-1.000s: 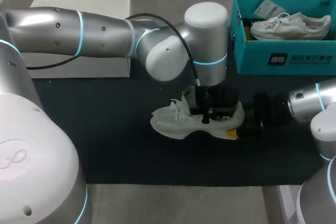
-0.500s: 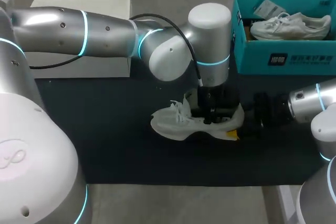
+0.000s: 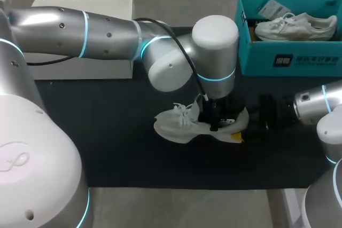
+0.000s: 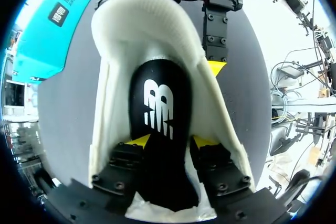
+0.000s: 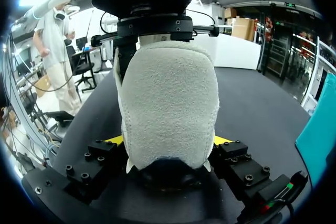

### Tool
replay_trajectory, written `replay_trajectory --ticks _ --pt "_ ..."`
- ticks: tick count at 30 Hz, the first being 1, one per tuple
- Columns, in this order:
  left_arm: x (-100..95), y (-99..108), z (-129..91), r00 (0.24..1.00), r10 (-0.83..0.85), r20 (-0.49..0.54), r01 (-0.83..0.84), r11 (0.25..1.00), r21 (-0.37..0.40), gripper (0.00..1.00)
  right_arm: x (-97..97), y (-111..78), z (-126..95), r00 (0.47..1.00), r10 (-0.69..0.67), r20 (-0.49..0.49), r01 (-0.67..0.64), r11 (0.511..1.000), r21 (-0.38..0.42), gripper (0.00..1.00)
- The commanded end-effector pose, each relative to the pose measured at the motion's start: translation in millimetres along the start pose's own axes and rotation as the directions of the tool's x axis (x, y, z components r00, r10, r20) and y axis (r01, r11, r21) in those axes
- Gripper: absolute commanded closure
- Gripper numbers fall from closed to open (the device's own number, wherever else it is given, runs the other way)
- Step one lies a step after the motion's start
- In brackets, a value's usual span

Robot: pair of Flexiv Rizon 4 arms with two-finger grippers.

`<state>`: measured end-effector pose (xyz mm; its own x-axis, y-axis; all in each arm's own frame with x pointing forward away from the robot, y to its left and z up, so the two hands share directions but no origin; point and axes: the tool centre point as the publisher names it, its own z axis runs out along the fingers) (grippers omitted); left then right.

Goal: Take the shoe out of the shoebox, open the shoe tongue, remove and reinsert the insole, then place the shoe into the shoebox

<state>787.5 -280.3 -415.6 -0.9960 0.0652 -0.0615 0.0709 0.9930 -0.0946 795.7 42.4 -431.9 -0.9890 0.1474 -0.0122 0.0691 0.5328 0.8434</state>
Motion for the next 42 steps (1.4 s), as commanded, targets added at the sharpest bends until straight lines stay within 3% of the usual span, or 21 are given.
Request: replay_trajectory --ticks 1,9,11,17,25,42 --pt "6.4 1.6 62.0 1.000 -0.010 0.011 0.010 1.000 0.011 0.60 -1.9 -0.5 2.4 1.000 0.003 0.004 -0.003 1.000 0.002 1.00" --pt "-11.9 7.6 85.9 0.993 -0.073 0.091 0.074 0.997 -0.017 0.96 -1.9 -0.5 2.4 1.000 0.003 0.004 -0.003 1.000 0.002 1.00" --pt "-15.1 9.7 87.4 0.991 -0.092 0.095 0.094 0.995 -0.017 1.00 -1.9 -0.5 2.4 1.000 0.003 0.004 -0.003 1.000 0.002 1.00" --pt "-19.9 14.7 91.9 0.985 -0.149 0.087 0.151 0.988 -0.016 1.00 -1.9 -0.5 2.4 1.000 0.003 0.004 -0.003 1.000 0.002 1.00" --pt "-21.8 26.3 48.9 0.974 -0.225 0.009 0.223 0.971 0.083 1.00 -1.9 -0.5 2.4 1.000 0.003 0.004 -0.003 1.000 0.002 1.00" --pt "-16.0 38.6 -8.8 0.957 -0.207 -0.203 0.246 0.950 0.191 1.00 -1.9 -0.5 2.4 1.000 0.003 0.004 -0.003 1.000 0.002 1.00"
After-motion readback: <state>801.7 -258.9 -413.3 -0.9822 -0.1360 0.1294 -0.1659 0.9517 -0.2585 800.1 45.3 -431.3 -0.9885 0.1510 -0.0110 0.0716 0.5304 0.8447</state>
